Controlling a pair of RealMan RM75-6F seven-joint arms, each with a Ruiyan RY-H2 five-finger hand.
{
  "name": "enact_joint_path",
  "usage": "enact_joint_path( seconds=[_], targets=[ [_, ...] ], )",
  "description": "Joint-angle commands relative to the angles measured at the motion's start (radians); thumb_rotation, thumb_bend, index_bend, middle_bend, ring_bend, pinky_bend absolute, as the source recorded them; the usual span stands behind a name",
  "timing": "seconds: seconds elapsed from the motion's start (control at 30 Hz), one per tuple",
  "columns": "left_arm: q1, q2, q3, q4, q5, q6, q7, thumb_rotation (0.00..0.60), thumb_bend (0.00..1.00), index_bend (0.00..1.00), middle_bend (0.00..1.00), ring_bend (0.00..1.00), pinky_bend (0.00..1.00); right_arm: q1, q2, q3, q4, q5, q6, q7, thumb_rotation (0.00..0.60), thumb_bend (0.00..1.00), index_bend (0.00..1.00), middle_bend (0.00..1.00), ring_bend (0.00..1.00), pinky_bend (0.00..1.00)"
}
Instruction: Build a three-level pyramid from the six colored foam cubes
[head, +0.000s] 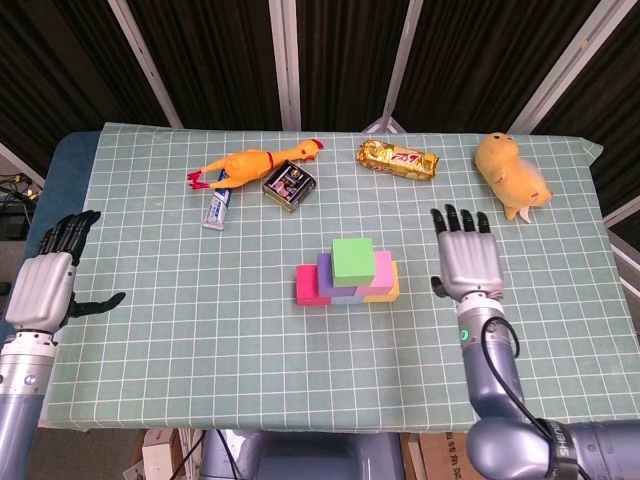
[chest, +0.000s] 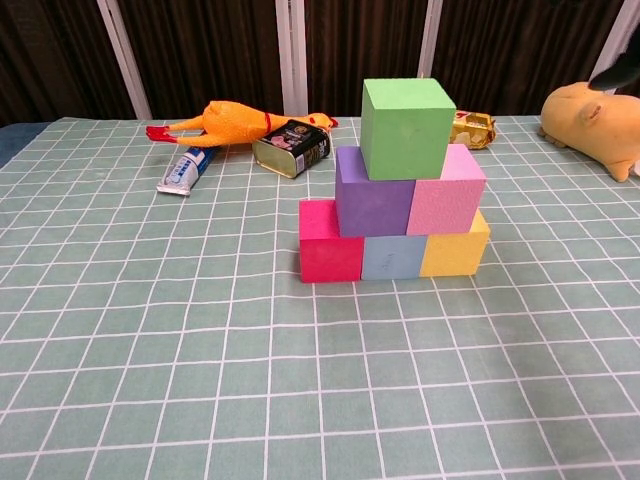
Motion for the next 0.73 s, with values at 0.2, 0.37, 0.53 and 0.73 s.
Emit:
enact_joint_path(
  seconds=[0.2, 0.37, 0.53, 0.73],
  targets=[
    [0.092, -0.059, 0.093, 0.126, 0.152, 0.072, -0.066, 0.6, 0.1, 0.0, 0.0, 0.0, 0.07, -0.49, 0.072, -0.368, 0.08, -0.805, -0.089, 0.474, 0.6, 0.33, 0.0, 0.0, 0.0, 0.0],
    [0.16, -0.106, 0.15, 0.241, 0.235, 0.127, -0.133, 0.6, 0.1, 0.0, 0.0, 0.0, 0.07, -0.622, 0.016, -0.485, 0.245, -1.075, -0.045, 0.602, 0.6, 0.32, 0.0, 0.0, 0.0, 0.0],
    [0.22, -0.183, 0.199, 0.423, 0.307, 0.176, -0.173, 0.6, 0.1, 0.0, 0.0, 0.0, 0.06, -0.715, -0.058, -0.547, 0.448, -1.233, 0.003, 0.684, 0.6, 0.33, 0.0, 0.0, 0.0, 0.0],
    [0.224, -0.208, 0.174, 0.496, 0.296, 0.154, -0.197, 0.6, 0.1, 0.0, 0.0, 0.0, 0.06, -0.744, -0.109, -0.531, 0.552, -1.279, -0.007, 0.692, 0.6, 0.33, 0.0, 0.0, 0.0, 0.0]
  ],
)
